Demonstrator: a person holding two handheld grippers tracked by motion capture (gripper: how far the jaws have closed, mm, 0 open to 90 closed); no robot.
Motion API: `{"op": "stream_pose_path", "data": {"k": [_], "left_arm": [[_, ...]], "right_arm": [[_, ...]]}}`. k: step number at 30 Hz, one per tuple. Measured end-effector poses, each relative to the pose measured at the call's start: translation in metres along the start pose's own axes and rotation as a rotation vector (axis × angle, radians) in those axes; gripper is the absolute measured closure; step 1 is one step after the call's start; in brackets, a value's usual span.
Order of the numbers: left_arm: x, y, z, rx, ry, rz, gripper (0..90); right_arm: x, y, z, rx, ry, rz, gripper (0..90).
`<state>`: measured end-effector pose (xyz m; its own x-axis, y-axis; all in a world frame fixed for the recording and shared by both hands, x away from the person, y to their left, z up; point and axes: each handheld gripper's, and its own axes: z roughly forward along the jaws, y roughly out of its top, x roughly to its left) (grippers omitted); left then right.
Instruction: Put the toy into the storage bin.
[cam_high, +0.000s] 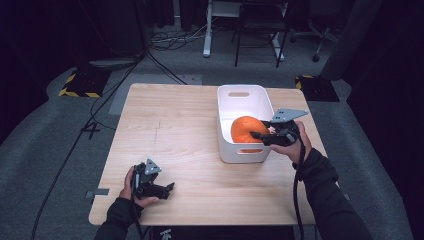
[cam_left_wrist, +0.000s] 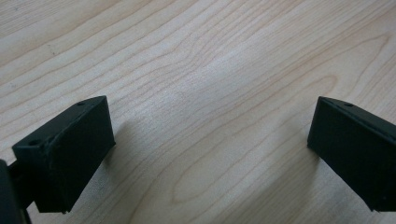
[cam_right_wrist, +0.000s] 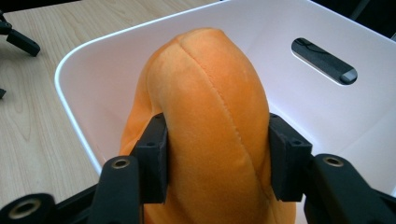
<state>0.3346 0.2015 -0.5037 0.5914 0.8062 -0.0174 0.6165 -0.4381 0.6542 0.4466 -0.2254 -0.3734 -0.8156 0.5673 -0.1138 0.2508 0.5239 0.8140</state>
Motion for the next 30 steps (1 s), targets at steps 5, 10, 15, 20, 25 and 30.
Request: {"op": "stream_pose_path", "data": {"k": [5,10,15,20,25,30], "left_arm": [[0.0000,0.0000,0.0000,0.000,-0.001,0.000,0.6],[0.0000,0.0000,0.0000,0.000,-0.001,0.000,0.6],[0.0000,0.0000,0.0000,0.000,0.000,0.000,0.6],[0.0000,0.0000,-0.0001,0.000,0.001,0.000,0.6],[0.0000,0.0000,0.0001,0.000,-0.001,0.000,0.6],[0.0000,0.0000,0.0000,0.000,0.000,0.000,0.6]], "right_arm": [[-0.0024,-0.0018,0.0030,0.030,0.009,-0.012,46.3],[-0.0017,-0.0022,0.0049,0.072,0.006,-0.021,42.7],[-0.0002,-0.0012,0.0065,0.091,0.000,-0.035,40.2],[-0.0005,-0.0013,0.0067,0.091,0.002,-0.036,40.3],[-0.0004,-0.0015,0.0055,0.091,0.009,-0.037,41.7],[0.0003,-0.0018,0.0049,0.086,0.008,-0.039,43.3]]}}
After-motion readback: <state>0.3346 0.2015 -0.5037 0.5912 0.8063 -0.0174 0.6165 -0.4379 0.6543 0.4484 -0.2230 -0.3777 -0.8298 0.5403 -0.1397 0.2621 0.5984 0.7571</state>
